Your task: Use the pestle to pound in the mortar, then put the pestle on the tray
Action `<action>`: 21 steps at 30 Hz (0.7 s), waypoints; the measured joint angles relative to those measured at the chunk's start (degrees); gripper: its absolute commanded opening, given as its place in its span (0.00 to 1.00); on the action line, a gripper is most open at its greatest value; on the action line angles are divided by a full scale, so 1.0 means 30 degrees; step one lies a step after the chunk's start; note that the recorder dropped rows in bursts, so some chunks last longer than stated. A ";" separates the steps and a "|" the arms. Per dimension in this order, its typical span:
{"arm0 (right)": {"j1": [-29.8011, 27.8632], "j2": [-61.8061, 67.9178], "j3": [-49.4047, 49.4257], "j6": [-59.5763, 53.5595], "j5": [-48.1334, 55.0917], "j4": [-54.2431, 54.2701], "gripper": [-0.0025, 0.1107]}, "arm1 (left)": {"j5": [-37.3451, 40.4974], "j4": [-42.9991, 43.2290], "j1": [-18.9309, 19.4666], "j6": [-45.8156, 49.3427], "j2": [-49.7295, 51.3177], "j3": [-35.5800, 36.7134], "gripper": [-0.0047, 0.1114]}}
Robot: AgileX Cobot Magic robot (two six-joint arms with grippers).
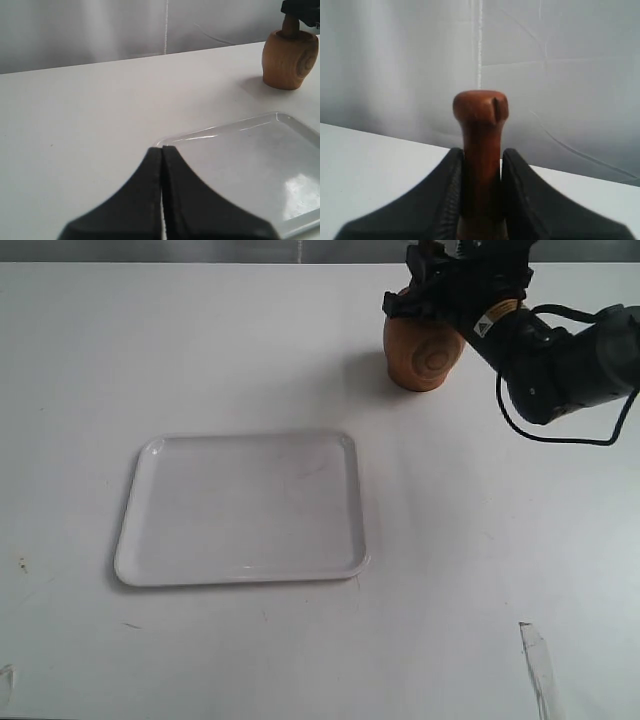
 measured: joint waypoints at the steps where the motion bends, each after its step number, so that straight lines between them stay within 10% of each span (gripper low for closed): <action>1: 0.0000 -0.0144 0.0040 0.0036 0.0112 0.0112 0.02 | 0.0000 0.0000 0.0000 0.0000 0.0000 0.0000 0.04; 21: 0.0000 -0.1854 0.0196 -0.1695 0.2065 0.0614 0.02 | 0.0000 0.0000 0.0000 0.0000 0.0000 0.0000 0.04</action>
